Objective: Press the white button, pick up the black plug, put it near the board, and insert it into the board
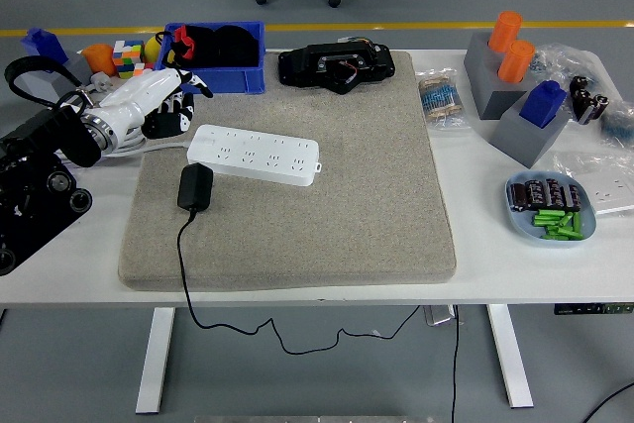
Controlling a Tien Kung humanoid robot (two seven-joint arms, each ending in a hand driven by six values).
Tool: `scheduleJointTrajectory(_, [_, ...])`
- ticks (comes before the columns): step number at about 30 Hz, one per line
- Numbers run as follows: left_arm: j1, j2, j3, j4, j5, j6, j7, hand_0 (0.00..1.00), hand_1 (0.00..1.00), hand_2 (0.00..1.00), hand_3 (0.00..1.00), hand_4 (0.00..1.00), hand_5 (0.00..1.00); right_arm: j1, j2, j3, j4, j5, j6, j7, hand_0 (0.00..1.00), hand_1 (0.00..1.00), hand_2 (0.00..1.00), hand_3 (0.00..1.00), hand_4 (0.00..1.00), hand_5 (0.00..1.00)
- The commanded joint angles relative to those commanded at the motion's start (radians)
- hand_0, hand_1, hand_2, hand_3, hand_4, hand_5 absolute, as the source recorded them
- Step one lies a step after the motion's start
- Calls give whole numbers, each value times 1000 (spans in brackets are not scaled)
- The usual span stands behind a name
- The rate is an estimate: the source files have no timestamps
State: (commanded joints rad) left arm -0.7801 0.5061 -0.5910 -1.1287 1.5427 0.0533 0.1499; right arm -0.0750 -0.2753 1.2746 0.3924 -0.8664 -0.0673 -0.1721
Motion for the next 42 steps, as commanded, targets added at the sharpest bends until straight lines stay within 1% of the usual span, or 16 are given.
scheduleJointTrajectory(2, [-12,-5,17,14,-7,-5,3,46,8,101,651,2,2,0,0,-1,-1,0,0,0,715,684,677,625,672,388])
scheduleJointTrajectory(6, [-56,-33,79,79,-21,-17,11,47,4,104,643,2,2,0,1,-5,-1,3,1,0,716,684,677,626,673,388])
scheduleJointTrajectory(13, [-122,-93,173,210,-41,-25,23,50,3,109,647,2,2,1,0,-13,-1,6,0,0,716,684,677,625,673,390])
scheduleJointTrajectory(15, [-142,-115,199,254,-35,-29,30,50,3,109,652,2,2,2,0,-14,-2,7,0,0,715,684,677,625,672,390])
scheduleJointTrajectory(22, [-196,-171,272,371,-31,-31,32,50,2,109,655,2,2,5,0,-22,-1,11,0,0,715,685,677,625,672,388])
scheduleJointTrajectory(25, [-210,-189,297,414,-38,-36,31,50,2,109,655,2,2,6,-1,-24,-1,12,0,0,715,685,677,625,672,388])
scheduleJointTrajectory(29, [-220,-199,328,427,-37,-41,34,49,2,109,654,2,2,6,-2,-27,-1,13,0,0,716,685,677,625,672,387])
scheduleJointTrajectory(38, [-226,-210,365,437,-39,-49,42,49,2,108,655,2,2,6,-3,-33,-1,13,1,0,717,685,677,625,672,388])
scheduleJointTrajectory(42, [-232,-217,389,454,-43,-51,39,48,2,108,655,2,2,8,-2,-33,0,14,0,0,715,685,677,626,671,387])
